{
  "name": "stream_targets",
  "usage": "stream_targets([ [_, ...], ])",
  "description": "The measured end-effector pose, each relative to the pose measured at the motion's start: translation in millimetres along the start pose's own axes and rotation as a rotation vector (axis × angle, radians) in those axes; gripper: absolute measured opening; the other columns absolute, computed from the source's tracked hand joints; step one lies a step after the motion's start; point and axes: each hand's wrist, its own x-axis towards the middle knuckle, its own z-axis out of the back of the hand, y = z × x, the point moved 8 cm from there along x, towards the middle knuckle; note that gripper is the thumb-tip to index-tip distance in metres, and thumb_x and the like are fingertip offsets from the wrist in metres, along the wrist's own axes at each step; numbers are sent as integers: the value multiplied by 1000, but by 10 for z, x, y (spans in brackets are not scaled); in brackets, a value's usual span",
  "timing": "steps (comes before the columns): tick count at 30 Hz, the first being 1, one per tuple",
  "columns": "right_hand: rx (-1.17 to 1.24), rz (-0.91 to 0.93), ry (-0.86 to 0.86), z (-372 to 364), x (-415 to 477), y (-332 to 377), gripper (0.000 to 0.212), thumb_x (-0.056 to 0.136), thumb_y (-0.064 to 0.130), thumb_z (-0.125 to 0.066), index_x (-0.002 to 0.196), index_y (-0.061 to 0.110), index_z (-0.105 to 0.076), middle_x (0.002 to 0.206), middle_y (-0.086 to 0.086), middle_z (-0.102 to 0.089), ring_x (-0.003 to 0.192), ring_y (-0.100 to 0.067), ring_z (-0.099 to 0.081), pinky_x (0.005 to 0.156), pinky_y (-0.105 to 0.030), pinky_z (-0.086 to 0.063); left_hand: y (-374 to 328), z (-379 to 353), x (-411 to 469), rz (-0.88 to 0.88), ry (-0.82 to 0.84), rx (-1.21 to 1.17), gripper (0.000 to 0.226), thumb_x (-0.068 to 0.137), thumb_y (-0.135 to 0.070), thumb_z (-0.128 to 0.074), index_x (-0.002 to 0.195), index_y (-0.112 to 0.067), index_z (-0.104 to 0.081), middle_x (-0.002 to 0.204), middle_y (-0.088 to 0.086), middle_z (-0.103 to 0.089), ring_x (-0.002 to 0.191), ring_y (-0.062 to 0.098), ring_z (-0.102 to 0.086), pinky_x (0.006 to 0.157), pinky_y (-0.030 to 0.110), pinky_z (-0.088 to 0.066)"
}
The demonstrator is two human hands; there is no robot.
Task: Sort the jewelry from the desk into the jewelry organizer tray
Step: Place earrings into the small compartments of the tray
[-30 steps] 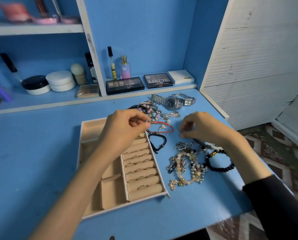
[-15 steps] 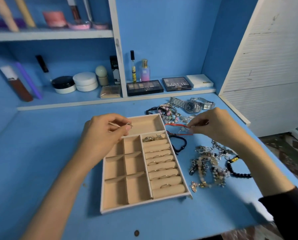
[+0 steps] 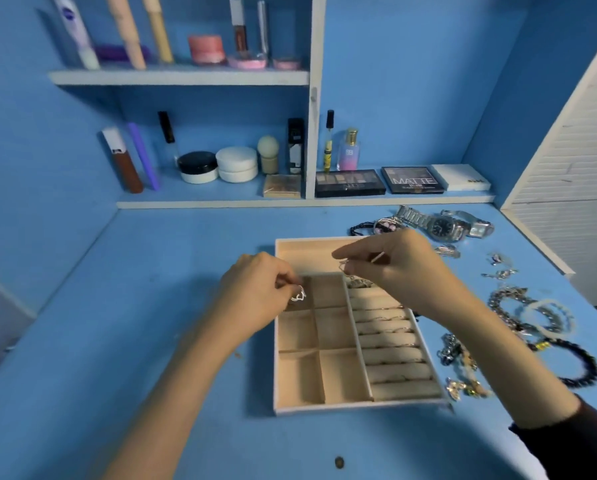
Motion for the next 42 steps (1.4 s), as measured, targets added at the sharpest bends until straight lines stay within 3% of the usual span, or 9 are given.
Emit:
stream_targets([
  [4, -34, 50, 55, -165, 27, 125, 22, 83, 6, -63, 98, 19, -72, 73, 2, -70, 60, 8, -57, 60, -4, -40, -3, -27, 18, -64, 51, 106, 18, 84, -26, -60, 96, -32, -72, 96, -9, -70, 97, 15, -58, 81, 26, -46],
  [8, -43, 80, 88, -345, 75, 190, 27, 83, 3, -59, 100, 20, -70, 73, 3, -69, 65, 3, -57, 64, -5, -40, 110, 113, 91, -51, -201, -183, 20, 83, -17, -59, 91, -30, -71, 71, -21, -60, 61, -4, -51, 57, 6, -35],
  [13, -155, 144, 180, -591, 146, 287, 26, 84, 2, -57, 104, 16, -66, 81, -2, -72, 60, 7, -51, 65, -2, -37, 277, 106, 155, -22, -392, -375, 22, 84, -8, -58, 97, -22, -68, 86, -8, -65, 75, 8, -54, 65, 8, -37],
  [22, -262, 183, 210, -808, 245, 237, 32, 81, 2, -55, 109, 17, -61, 87, -6, -72, 80, -17, -54, 68, -20, -33, 308, 134, 153, -57, -461, -376, 20, 86, -9, -57, 98, -21, -68, 85, -10, -62, 78, 7, -56, 64, 5, -36],
  [28, -286, 224, 88, -773, 200, 264, 31, 81, 7, -58, 110, 18, -63, 86, -9, -65, 88, -24, -57, 78, -36, -47, 294, 149, 140, -68, -466, -363, 20, 86, -9, -57, 99, -20, -67, 86, -9, -62, 81, 8, -55, 65, 6, -37],
  [32, -293, 269, -16, -613, 131, 292, 29, 80, 4, -58, 105, 16, -67, 83, -6, -65, 77, -13, -48, 73, -37, -48, 265, 157, 120, -88, -475, -348, 20, 86, -9, -57, 99, -20, -67, 87, -8, -63, 80, 7, -55, 66, 5, -36],
  [35, -276, 305, -72, -467, 46, 267, 22, 79, 6, -62, 98, 14, -70, 70, 7, -61, 75, -8, -42, 67, -36, -47, 225, 146, 102, -101, -472, -328, 20, 87, -10, -57, 99, -21, -67, 86, -10, -63, 80, 6, -55, 66, 6, -37],
  [38, -271, 305, -112, -270, -73, 180, 19, 77, 8, -62, 92, 14, -71, 65, 10, -57, 70, -11, -45, 64, -33, -47, 108, 132, 72, -139, -454, -321, 20, 86, -9, -58, 97, -23, -68, 82, -17, -59, 81, 8, -56, 70, 16, -42],
  [42, -255, 205, -148, 121, -236, -32, 15, 79, 8, -66, 91, 14, -72, 64, 20, -50, 65, -1, -46, 66, -7, -37, -253, 86, 40, -239, -361, -279, 19, 85, -10, -59, 95, -23, -69, 84, -11, -63, 87, 16, -56, 73, 30, -46],
])
